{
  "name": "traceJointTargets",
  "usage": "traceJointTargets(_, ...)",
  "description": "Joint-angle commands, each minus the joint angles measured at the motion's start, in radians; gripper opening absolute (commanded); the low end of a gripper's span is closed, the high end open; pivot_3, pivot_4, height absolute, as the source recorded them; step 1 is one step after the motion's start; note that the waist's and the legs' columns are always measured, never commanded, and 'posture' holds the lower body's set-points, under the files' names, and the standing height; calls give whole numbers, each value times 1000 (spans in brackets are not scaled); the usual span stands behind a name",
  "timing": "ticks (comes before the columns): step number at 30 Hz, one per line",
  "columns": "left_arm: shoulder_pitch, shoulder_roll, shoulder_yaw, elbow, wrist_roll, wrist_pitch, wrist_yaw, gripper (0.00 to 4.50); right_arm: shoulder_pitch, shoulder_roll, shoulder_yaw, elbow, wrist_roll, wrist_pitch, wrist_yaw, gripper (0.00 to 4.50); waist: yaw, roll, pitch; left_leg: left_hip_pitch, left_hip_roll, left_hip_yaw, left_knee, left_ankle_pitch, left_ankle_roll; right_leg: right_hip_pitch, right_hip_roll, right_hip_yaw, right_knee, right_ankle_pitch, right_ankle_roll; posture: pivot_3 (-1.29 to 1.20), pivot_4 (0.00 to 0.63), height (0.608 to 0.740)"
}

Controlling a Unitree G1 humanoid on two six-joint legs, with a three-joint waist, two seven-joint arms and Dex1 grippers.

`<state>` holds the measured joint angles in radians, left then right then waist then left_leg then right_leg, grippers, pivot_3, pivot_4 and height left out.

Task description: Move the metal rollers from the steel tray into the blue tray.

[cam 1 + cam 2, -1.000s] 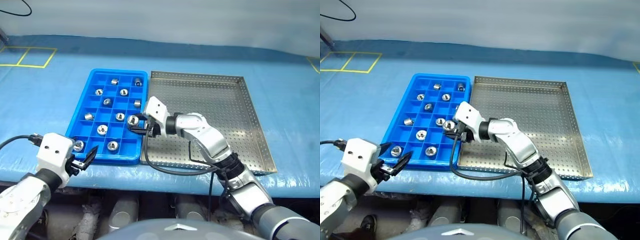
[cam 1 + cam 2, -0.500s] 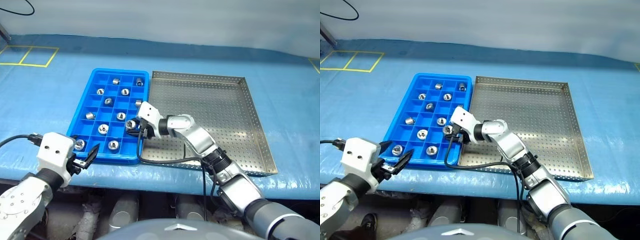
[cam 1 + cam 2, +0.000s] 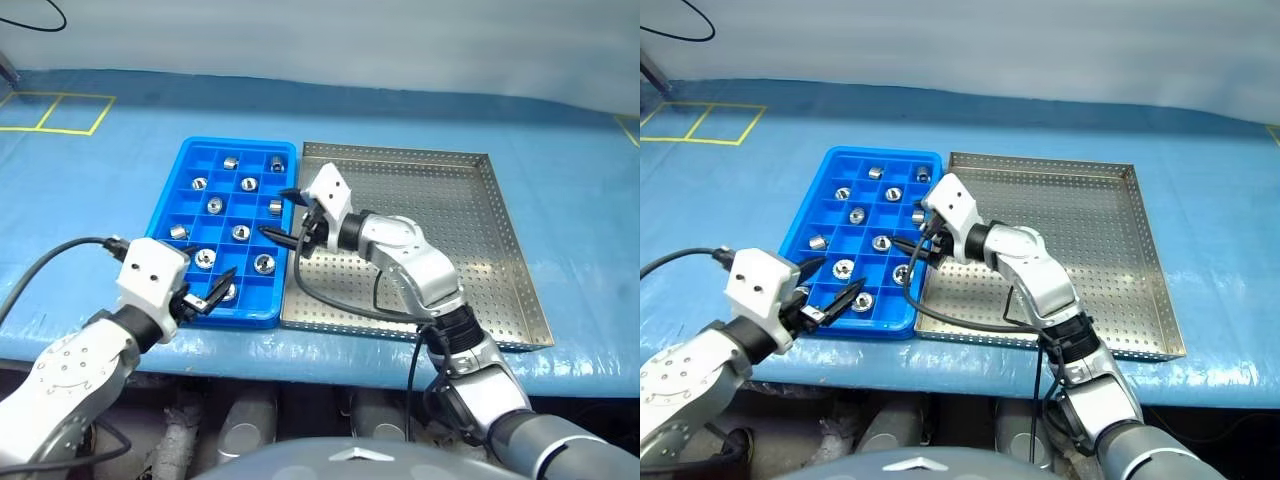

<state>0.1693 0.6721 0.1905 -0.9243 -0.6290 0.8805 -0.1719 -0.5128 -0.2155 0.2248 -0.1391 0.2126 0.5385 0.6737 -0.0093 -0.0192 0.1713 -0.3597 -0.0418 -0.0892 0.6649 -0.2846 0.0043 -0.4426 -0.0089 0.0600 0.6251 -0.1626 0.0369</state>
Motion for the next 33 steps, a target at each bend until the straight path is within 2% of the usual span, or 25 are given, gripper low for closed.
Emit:
traceJointTargets(1,-96,-14,-74,59,41,-34,-27,3688,42,-79,-96,-86,20,27,-15,4474,-4,0,0,0,0,0,0,0,0,0,0,0,0,0,0,-44,150,740)
traceJointTargets(5,-198,-36,-154,153,76,-60,-75,3688,103,-183,-170,-116,2,41,-48,4474,-31,0,0,0,0,2,0,0,1,-1,0,1,0,1,1,-101,150,740)
traceJointTargets(10,-311,-90,-208,270,114,-120,-125,3688,170,-249,-190,-122,-2,34,-56,4474,-72,0,0,0,1,5,-1,-1,1,-1,2,4,0,2,3,-156,150,740)
traceJointTargets(14,-390,-131,-261,373,167,-140,-147,4472,214,-254,-187,-133,5,31,-64,4500,-89,0,0,0,1,7,1,-1,2,-1,3,7,0,3,6,-179,150,740)
traceJointTargets(18,-450,-157,-313,457,231,-124,-135,4472,251,-260,-181,-158,14,7,-45,4500,-111,0,0,0,1,10,3,-2,3,-1,3,9,0,5,8,-195,150,740)
traceJointTargets(25,-458,-163,-330,498,276,-159,-191,4472,271,-275,-186,-174,35,-22,-4,4500,-139,0,0,0,1,10,3,-2,4,-1,3,11,0,5,10,-218,150,740)
traceJointTargets(33,-433,-164,-318,482,311,-165,-213,4472,256,-288,-181,-126,36,-40,16,4500,-143,0,0,0,1,11,4,-2,4,-1,3,11,0,5,10,-196,150,740)
